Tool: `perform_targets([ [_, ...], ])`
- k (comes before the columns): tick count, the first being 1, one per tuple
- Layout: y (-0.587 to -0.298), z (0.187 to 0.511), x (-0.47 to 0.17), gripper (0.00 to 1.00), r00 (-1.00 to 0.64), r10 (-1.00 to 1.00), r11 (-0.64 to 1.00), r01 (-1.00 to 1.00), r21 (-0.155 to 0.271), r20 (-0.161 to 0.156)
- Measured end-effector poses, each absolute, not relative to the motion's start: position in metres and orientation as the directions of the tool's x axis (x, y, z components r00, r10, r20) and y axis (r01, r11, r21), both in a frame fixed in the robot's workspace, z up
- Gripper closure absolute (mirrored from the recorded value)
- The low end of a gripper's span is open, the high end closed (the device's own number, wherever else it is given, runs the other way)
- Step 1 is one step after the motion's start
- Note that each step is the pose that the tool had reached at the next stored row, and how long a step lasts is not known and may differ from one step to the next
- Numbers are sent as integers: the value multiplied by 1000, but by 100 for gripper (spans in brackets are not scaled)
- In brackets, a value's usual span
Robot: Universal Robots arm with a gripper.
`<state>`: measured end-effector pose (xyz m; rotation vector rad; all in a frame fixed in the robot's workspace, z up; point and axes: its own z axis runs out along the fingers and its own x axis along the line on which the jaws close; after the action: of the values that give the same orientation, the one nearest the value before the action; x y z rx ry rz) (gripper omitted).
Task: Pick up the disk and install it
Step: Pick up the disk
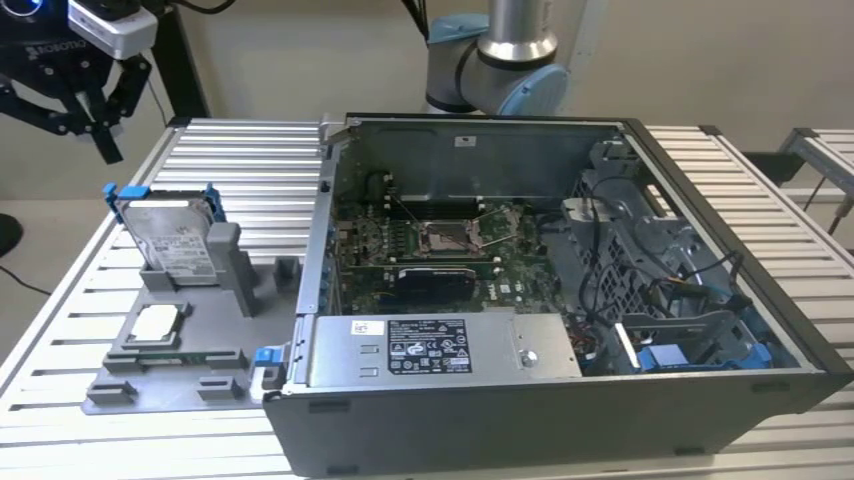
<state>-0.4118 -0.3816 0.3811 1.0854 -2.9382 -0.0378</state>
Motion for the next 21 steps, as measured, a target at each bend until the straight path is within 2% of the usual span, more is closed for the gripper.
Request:
perform_targets([
  [21, -382, 381, -412, 100, -497, -867, 497, -868, 0, 29],
])
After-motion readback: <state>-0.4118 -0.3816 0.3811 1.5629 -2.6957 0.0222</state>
